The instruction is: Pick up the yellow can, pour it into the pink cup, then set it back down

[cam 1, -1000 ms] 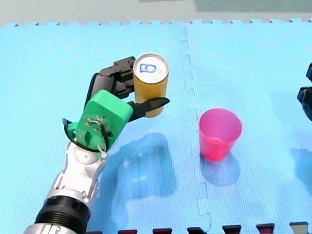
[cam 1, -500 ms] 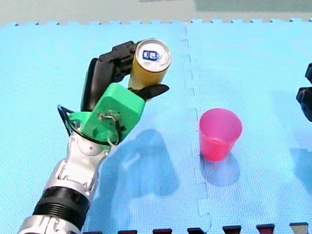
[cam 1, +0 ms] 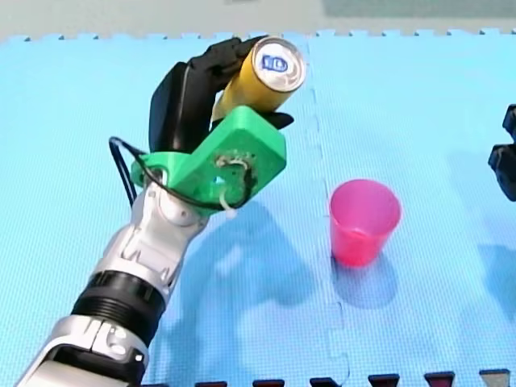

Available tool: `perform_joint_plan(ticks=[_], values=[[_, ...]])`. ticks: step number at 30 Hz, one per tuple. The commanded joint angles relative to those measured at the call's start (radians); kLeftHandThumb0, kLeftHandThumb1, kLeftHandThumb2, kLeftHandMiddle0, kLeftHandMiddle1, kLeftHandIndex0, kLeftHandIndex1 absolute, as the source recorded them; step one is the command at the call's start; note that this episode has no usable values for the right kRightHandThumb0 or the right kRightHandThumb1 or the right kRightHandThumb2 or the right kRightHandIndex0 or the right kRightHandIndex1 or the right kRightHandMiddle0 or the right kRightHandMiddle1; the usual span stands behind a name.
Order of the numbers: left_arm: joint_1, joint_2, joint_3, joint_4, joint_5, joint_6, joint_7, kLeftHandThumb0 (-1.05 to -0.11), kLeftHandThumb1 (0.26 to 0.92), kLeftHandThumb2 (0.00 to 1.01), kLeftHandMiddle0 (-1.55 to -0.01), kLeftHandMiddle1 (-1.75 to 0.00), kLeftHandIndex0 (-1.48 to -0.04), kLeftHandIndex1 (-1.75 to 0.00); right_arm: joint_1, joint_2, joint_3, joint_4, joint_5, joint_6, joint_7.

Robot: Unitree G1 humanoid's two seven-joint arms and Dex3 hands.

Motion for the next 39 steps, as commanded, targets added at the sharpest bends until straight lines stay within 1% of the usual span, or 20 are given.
perform_joint_plan(ticks=[1,4,9,13,15,16,17,20,23,28,32,34,35,37,39], values=[[-0.025,0.008,-0.022,0.016,0.022,-0.01,0.024,-0.476,0.766,0.0,-1.41,0.0,-1.26,0.0,-0.002,0.0,0.001,0.002,-0.003,-0.004,-0.004],[-0.044,0.01,-0.045,0.035,0.043,-0.009,0.039,-0.53,0.782,0.01,-1.39,0.0,-1.21,0.0,-0.002,0.001,0.002,0.003,-0.005,-0.007,-0.006],[-0.074,-0.006,-0.076,0.057,0.065,0.006,0.055,-0.559,0.79,0.01,-1.38,0.0,-1.19,0.0,-0.001,0.003,0.003,0.004,-0.007,-0.007,-0.008],[-0.078,-0.021,-0.117,0.068,0.099,0.004,0.082,-0.566,0.792,0.0,-1.37,0.0,-1.19,0.0,0.001,0.007,0.002,0.003,-0.006,-0.011,-0.006],[-0.078,-0.027,-0.145,0.069,0.129,0.003,0.107,-0.566,0.792,0.0,-1.38,-0.01,-1.19,0.0,0.002,0.01,0.002,0.003,-0.005,-0.012,-0.004],[-0.079,-0.03,-0.16,0.069,0.146,0.002,0.121,-0.581,0.787,0.0,-1.38,-0.01,-1.2,0.0,0.002,0.011,0.002,0.002,-0.006,-0.013,-0.004],[-0.08,-0.03,-0.176,0.07,0.164,-0.002,0.135,-0.572,0.788,0.0,-1.38,0.0,-1.19,0.0,0.002,0.012,0.004,0.003,-0.008,-0.013,-0.007],[-0.079,-0.027,-0.216,0.073,0.206,-0.016,0.163,-0.555,0.794,0.0,-1.37,0.0,-1.16,0.0,0.002,0.012,0.018,0.003,-0.027,-0.013,-0.03],[-0.079,-0.028,-0.242,0.078,0.229,0.006,0.153,-0.536,0.801,0.01,-1.33,0.0,-1.1,0.0,0.001,0.015,0.023,0.004,-0.035,-0.008,-0.043],[-0.078,-0.019,-0.275,0.073,0.258,0.026,0.162,-0.511,0.822,0.01,-1.34,-0.01,-1.08,0.0,-0.001,0.02,0.018,0.006,-0.029,-0.002,-0.038],[-0.085,0.001,-0.318,0.069,0.316,0.038,0.204,-0.476,0.843,0.01,-1.43,-0.07,-1.13,-0.02,-0.004,0.021,0.012,0.006,-0.02,0.006,-0.029],[-0.089,0.01,-0.344,0.07,0.353,0.05,0.233,-0.462,0.85,0.01,-1.45,-0.09,-1.16,-0.03,-0.004,0.022,0.01,0.006,-0.019,0.011,-0.027],[-0.091,0.015,-0.361,0.073,0.376,0.056,0.255,-0.438,0.853,0.01,-1.4,-0.19,-1.19,-0.02,-0.004,0.022,0.01,0.006,-0.019,0.012,-0.027],[-0.096,0.022,-0.386,0.085,0.408,0.057,0.29,-0.409,0.854,0.0,-1.14,-0.67,-1.2,-0.01,-0.004,0.021,0.01,0.007,-0.019,0.012,-0.026],[-0.102,0.027,-0.409,0.102,0.435,0.058,0.328,-0.396,0.863,0.0,-0.98,-0.95,-1.2,-0.01,-0.002,0.021,0.01,0.008,-0.019,0.011,-0.026]])
